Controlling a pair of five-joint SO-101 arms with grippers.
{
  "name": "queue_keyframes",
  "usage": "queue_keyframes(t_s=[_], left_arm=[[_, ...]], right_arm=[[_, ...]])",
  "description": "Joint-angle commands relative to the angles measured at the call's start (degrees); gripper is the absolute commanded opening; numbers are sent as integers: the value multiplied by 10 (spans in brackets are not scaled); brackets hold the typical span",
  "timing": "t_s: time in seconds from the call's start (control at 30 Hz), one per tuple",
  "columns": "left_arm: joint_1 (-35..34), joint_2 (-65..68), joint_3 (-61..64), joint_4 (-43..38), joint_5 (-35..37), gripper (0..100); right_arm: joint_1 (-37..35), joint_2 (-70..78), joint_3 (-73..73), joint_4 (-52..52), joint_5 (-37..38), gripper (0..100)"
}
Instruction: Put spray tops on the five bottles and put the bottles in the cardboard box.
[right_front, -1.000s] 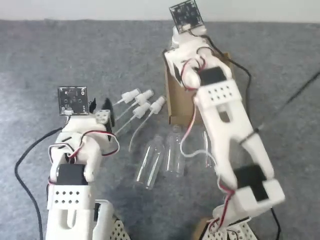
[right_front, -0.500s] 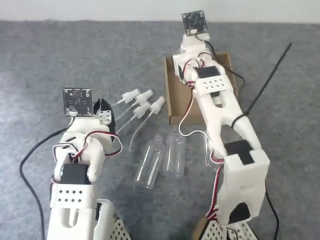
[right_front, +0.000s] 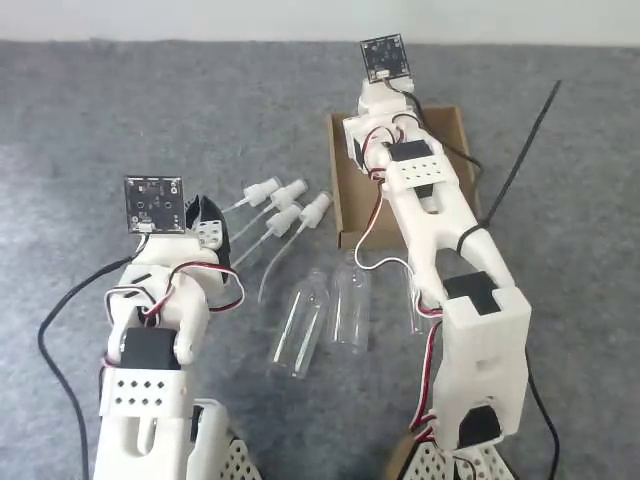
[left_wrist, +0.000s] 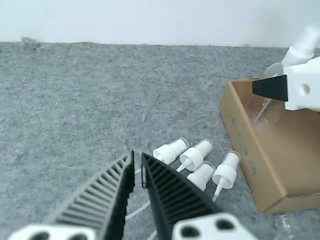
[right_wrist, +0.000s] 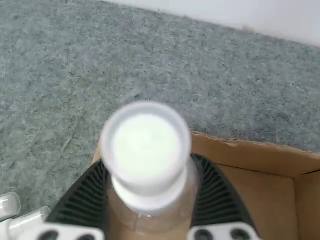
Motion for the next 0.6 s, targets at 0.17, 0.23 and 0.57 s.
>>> queue_keyframes(t_s=[0.17, 0.23, 0.57], left_arm=[[3, -2, -4, -14, 1, 17], [3, -2, -4, -14, 1, 18], [3, -2, -4, -14, 1, 18]], right_arm=[[4, -13, -42, -7, -7, 102], [4, -14, -42, -7, -7, 151], [-1, -13, -42, -7, 29, 198]])
